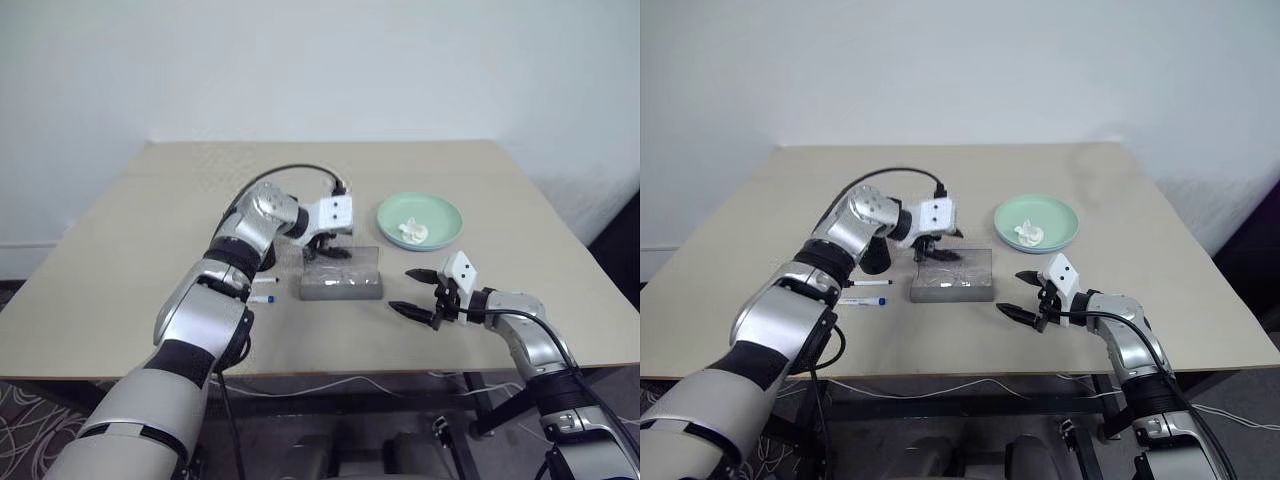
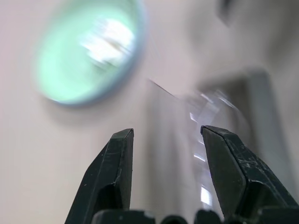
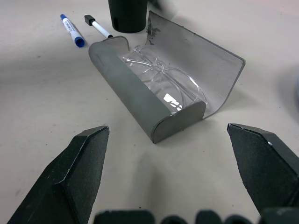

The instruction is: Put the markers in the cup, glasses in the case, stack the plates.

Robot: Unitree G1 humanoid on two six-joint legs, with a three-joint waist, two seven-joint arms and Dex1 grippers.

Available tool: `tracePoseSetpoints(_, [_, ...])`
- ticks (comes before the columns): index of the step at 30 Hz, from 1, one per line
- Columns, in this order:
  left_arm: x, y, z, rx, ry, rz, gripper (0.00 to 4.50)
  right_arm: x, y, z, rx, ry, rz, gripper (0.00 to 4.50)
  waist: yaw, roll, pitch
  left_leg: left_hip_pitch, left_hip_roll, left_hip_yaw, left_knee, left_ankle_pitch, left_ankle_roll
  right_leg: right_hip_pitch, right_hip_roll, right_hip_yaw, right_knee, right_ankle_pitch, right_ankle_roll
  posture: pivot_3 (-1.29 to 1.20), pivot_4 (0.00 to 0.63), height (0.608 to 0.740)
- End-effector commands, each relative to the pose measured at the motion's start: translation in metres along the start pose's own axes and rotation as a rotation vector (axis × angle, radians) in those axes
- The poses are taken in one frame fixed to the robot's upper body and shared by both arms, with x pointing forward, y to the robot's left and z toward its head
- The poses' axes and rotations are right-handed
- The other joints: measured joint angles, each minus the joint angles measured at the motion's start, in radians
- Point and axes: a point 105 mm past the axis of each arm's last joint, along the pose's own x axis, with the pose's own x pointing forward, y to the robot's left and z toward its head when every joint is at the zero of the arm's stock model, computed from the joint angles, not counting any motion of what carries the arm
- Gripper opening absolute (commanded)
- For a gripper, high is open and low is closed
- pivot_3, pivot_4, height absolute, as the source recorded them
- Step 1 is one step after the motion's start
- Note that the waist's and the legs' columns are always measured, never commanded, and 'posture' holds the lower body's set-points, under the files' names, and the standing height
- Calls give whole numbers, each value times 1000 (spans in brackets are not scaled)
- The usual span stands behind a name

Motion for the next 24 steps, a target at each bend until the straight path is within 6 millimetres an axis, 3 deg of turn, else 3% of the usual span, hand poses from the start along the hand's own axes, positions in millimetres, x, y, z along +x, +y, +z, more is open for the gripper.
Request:
tracePoseSetpoints(1, [-4, 21, 2, 10, 40, 139, 1155, 2, -4, 20, -50, -51, 1, 4421, 0, 0, 0, 0, 0, 0, 0, 0, 0, 0, 0, 0, 0, 0, 0, 0, 0, 740])
tracePoseSetpoints(4, [0, 22, -9, 3, 103, 193, 109, 3, -4, 21, -52, -54, 3, 4421, -3, 0, 0, 1, 0, 0, 0, 0, 0, 0, 0, 0, 1, 0, 0, 0, 0, 740])
tracePoseSetpoints(5, [2, 21, -14, -1, 122, 196, 50, 3, -4, 21, -53, -55, 4, 4421, -2, 0, 0, 1, 0, 0, 0, 0, 0, 0, 0, 0, 1, 0, 0, 0, 0, 740])
tracePoseSetpoints(17, [15, -8, -66, 189, 402, 146, 50, 6, -1, 23, -57, -62, 11, 4421, -1, 0, 0, 0, 0, 0, 0, 0, 0, 0, 0, 0, 1, 0, 0, 0, 0, 740])
tracePoseSetpoints(20, [20, -18, -67, 148, 372, 85, 50, 6, 0, 23, -58, -65, 13, 4421, 0, 0, 0, 0, 0, 0, 0, 0, 0, 0, 0, 0, 1, 0, 0, 0, 0, 740])
tracePoseSetpoints(24, [23, -29, -49, -5, 218, -20, 50, 7, 1, 23, -56, -65, 16, 4421, 0, 0, 0, 1, 0, 0, 1, 0, 0, 1, 0, -2, 1, 0, 0, 0, 0, 740])
